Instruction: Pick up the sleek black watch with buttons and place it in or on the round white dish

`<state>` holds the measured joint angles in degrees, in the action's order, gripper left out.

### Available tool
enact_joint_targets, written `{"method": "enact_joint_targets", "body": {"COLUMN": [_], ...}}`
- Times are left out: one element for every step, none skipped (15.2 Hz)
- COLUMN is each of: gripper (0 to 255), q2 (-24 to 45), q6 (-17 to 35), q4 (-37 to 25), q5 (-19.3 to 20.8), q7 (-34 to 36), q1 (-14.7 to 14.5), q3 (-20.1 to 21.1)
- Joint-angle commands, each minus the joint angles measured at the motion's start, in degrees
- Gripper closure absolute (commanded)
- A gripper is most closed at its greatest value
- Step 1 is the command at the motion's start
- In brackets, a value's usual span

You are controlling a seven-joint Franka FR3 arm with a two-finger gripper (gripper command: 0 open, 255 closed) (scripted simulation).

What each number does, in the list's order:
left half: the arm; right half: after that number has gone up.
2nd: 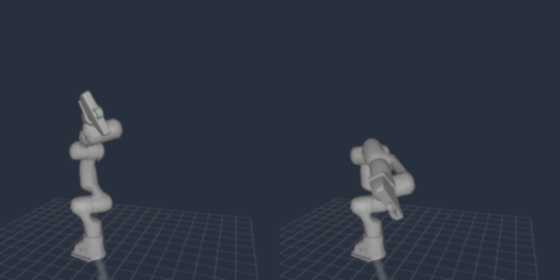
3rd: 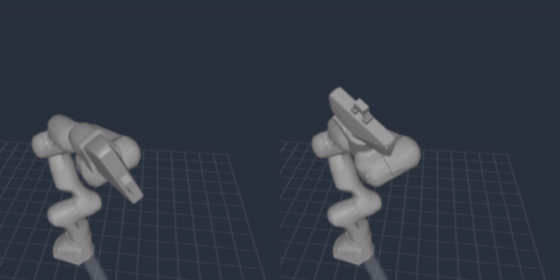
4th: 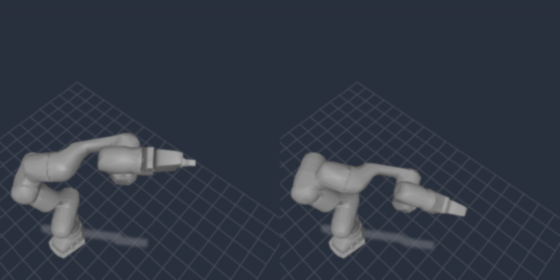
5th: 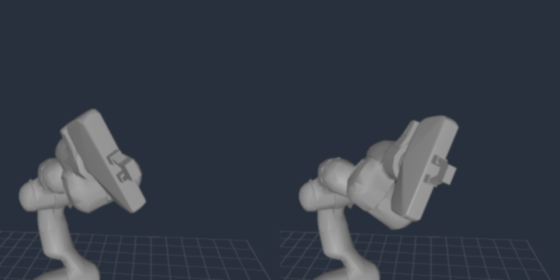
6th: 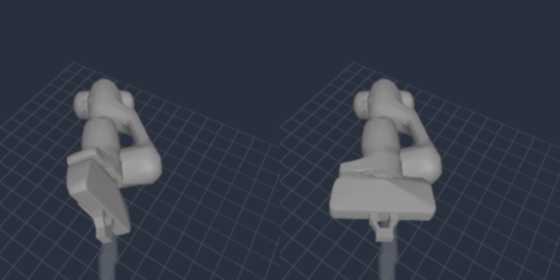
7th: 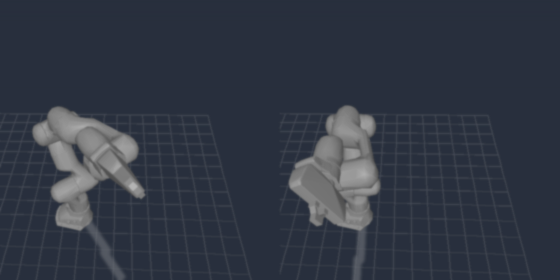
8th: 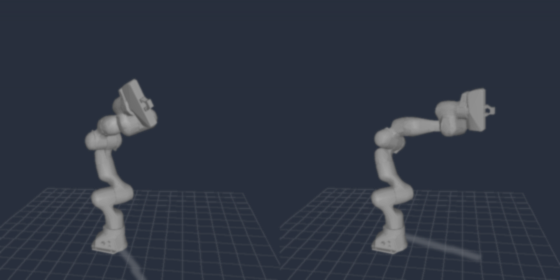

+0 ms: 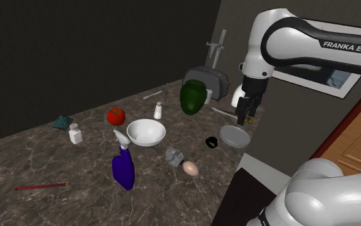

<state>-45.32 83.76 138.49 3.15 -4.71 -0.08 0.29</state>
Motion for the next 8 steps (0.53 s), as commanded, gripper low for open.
{"method": "enact_joint_targets", "body": {"gripper": [0,0,0,0,0,0,0,0], "q2": [0.00,0.48,1.06,1.75,2.55,3.46,4.48,5.62], "q6": [0.00,2.24,4.50,6.78,9.10,11.43,13.79,16.16], "q4": [0.00,1.31,2.53,3.68,4.75,5.73,6.62,7.42], "q5": [0.00,0.35,0.68,1.00,1.31,1.60,1.87,2.12], "q7": [0.00,-0.60,-1.19,-1.79,-2.38,-2.98,-3.57,-4.18], "q1": [0.00,0.21,0.41,0.64,0.86,1.07,1.26,1.46], "q3": [0.00,-0.72,-1.45,-2.17,-2.90,-3.65,-4.40,-5.15]}}
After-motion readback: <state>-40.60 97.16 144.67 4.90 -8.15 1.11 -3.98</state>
